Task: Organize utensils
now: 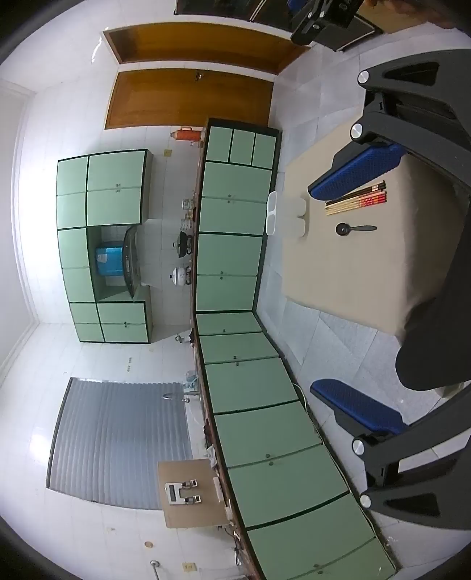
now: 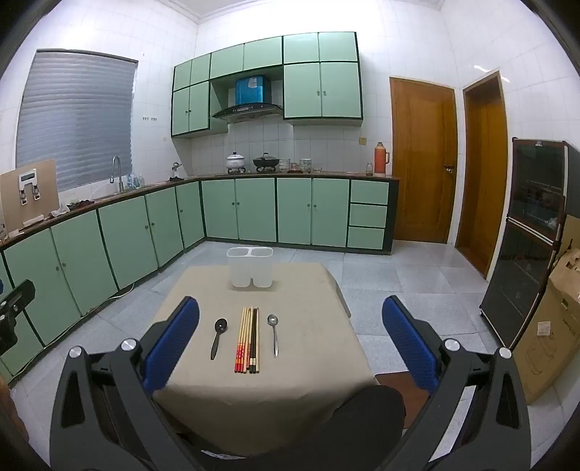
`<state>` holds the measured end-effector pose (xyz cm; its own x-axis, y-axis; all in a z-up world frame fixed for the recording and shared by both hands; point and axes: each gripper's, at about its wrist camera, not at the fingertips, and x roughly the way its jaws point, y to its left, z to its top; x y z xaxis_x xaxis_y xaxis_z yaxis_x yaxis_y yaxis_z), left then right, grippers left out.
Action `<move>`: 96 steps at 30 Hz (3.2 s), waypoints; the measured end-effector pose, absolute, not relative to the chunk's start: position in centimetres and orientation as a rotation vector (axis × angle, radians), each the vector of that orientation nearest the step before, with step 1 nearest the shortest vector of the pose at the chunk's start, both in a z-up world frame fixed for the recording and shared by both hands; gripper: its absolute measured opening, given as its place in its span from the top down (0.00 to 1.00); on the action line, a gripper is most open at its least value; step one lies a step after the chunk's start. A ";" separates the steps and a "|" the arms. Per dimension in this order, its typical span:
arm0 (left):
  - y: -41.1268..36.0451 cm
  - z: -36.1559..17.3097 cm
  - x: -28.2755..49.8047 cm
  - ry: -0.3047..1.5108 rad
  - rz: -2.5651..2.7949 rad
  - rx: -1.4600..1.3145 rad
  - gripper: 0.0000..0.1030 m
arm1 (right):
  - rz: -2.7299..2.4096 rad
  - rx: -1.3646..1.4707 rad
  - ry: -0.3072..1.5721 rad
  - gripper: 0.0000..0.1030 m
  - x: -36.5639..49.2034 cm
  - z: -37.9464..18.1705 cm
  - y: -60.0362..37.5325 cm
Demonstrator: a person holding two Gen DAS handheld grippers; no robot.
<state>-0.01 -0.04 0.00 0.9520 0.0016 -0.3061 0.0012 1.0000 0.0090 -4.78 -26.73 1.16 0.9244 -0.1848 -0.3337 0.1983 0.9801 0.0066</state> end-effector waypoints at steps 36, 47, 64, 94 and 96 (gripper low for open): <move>1.6 0.9 0.1 0.292 0.007 0.006 0.06 | -0.188 0.049 0.327 0.05 -5.4 1.8 -26.9; 1.4 0.9 -0.2 0.289 0.007 0.005 0.06 | -0.190 0.051 0.324 0.05 -5.3 1.8 -26.8; 1.6 0.8 -0.2 0.292 0.004 0.004 0.06 | -0.184 0.055 0.323 0.05 -5.5 1.6 -27.1; 1.7 0.7 0.0 0.305 -0.004 -0.001 0.06 | -0.185 0.060 0.326 0.05 -5.5 1.5 -27.3; 1.6 0.5 0.2 0.308 0.004 -0.003 0.06 | -0.189 0.060 0.331 0.05 -5.4 1.2 -27.2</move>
<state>0.20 1.64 0.50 0.9528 0.0032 -0.3035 -0.0042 1.0000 -0.0027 -5.41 -27.23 1.25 0.9284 -0.1742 -0.3282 0.1939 0.9806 0.0282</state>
